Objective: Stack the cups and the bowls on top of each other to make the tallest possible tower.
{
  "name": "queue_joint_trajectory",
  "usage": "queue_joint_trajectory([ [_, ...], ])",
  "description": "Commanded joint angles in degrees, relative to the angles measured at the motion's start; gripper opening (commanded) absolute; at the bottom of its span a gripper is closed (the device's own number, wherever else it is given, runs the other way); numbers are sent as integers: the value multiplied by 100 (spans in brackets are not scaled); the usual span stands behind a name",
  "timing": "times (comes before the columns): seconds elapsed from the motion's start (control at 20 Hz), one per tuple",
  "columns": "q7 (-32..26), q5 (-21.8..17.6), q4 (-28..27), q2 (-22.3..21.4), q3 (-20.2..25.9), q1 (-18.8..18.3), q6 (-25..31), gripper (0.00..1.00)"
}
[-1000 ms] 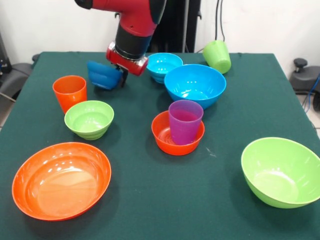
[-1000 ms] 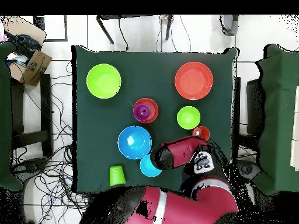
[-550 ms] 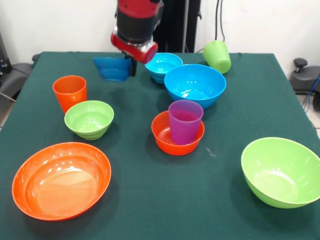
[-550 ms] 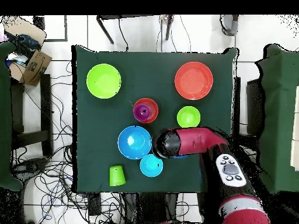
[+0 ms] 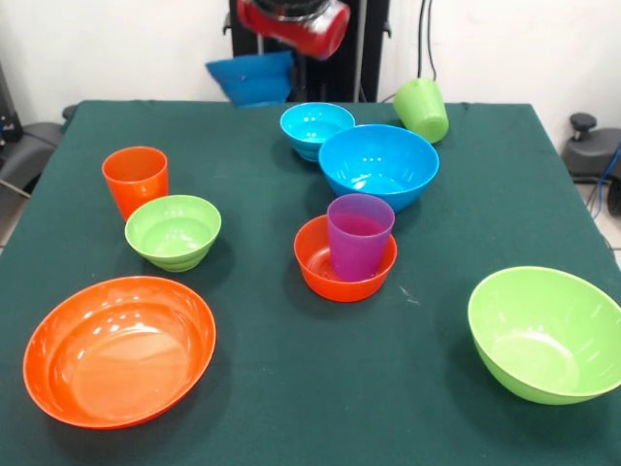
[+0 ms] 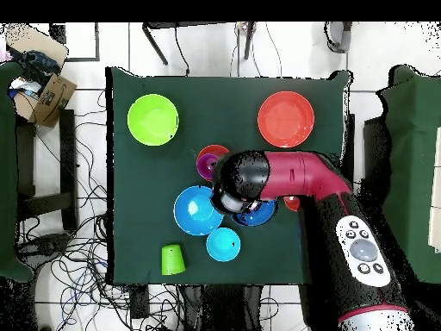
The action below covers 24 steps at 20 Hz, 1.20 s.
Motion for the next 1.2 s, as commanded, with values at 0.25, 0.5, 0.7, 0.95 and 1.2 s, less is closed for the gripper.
queue_joint_trajectory([
  [0.25,-1020,673,-1428,-187,904,227,2126,0],
  [0.5,-659,632,-1946,281,901,407,1684,0],
  [0.7,-491,365,-2471,700,791,662,1341,0],
  [0.95,-437,164,-2890,998,705,1033,1179,0],
  [1.2,-280,359,-3323,1658,675,1360,1306,0],
])
